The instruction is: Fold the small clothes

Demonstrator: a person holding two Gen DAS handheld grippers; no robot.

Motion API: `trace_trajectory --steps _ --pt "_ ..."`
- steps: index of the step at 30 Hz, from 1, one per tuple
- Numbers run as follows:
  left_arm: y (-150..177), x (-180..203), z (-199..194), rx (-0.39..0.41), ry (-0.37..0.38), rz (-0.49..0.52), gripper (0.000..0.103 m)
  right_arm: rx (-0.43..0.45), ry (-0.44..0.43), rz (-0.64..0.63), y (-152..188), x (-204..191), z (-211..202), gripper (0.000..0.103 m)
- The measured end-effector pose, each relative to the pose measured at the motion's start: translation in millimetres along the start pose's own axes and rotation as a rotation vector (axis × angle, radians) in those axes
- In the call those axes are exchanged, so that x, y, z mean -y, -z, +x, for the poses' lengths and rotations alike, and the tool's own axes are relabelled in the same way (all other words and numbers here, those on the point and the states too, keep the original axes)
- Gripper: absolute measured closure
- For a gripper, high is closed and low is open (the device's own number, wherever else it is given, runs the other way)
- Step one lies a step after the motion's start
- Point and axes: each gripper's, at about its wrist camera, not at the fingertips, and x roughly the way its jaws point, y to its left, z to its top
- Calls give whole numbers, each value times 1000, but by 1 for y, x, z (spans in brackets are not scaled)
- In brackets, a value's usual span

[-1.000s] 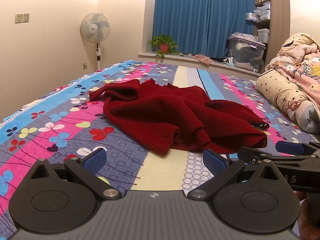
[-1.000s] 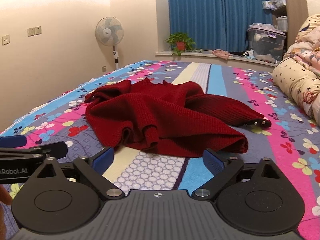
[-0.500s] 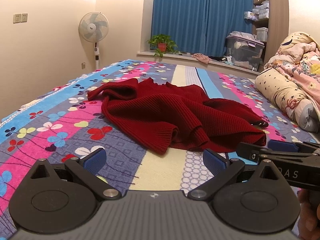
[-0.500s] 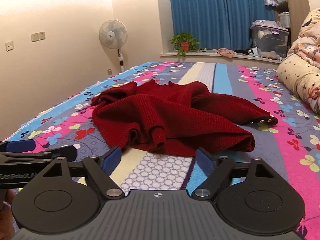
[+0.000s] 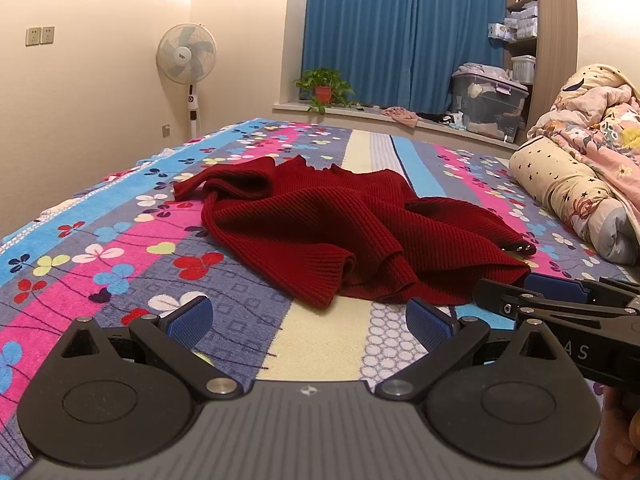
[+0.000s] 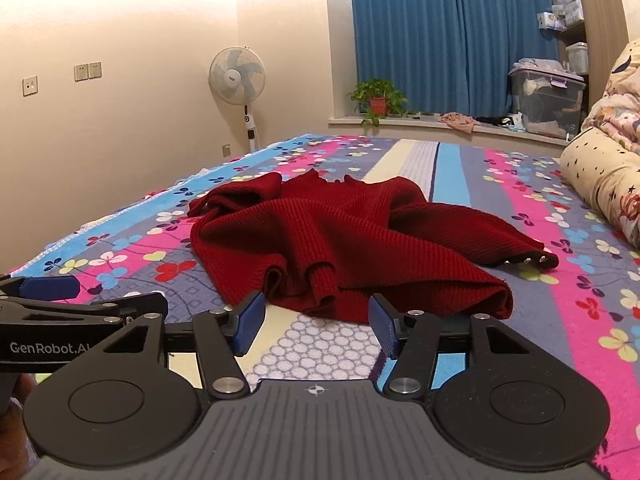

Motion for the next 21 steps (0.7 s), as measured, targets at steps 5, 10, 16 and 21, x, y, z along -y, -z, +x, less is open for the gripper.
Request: trace_trajectory --steps 5,10,16,21 --pt "0 0 1 0 1 1 0 3 -4 -10 0 -2 0 48" --pt "-1 0 1 0 2 0 0 8 -6 -31 0 -5 0 49" --pt "-1 0 2 -4 5 -9 0 4 -16 -4 -2 -3 2 62" --pt "-1 0 1 13 -10 -17 0 6 -29 6 -1 -1 2 65"
